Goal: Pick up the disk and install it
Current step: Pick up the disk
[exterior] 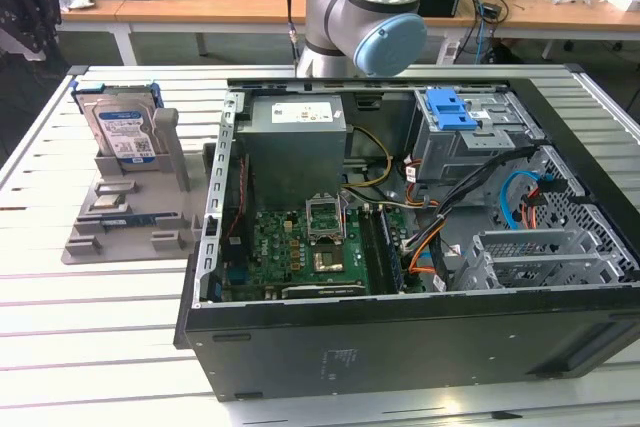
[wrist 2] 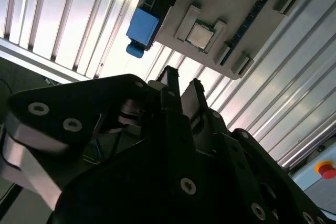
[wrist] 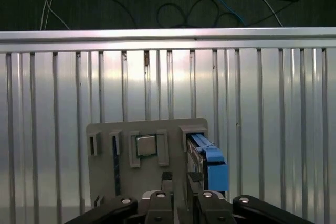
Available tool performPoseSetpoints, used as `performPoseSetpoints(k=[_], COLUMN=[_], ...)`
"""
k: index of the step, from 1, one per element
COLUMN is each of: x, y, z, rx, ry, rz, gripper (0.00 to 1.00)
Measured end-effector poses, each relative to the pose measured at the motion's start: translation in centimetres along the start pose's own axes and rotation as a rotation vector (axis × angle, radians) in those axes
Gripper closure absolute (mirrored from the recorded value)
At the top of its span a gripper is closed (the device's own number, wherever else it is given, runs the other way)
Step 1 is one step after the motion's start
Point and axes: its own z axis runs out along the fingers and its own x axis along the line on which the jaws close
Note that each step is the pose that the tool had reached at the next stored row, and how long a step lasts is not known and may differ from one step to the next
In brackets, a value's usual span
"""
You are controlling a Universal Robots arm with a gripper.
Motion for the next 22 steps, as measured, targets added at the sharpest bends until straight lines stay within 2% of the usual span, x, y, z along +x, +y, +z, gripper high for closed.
performPoseSetpoints(k=[1, 3, 4, 5, 9, 15, 17, 22], x=[0.00, 0.00, 0.00, 0.00, -0.02, -0.77, -1.00, -1.68], y=[0.00, 0.00, 0.00, 0.00, -0.06, -1.32, -1.70, -2.31], z=[0.00, 0.00, 0.00, 0.00, 0.02, 0.26, 0.55, 1.84], rx=[0.0000, 0.0000, 0.0000, -0.0001, 0.0002, -0.0005, -0.0019, -0.0049], ry=[0.0000, 0.0000, 0.0000, -0.0001, -0.0001, 0.0016, 0.0020, 0.0022], rz=[0.000, 0.000, 0.000, 0.000, 0.000, -0.001, 0.000, 0.000], gripper=[0.77, 0.65, 0.65, 0.58, 0.58, 0.58, 0.58, 0.58])
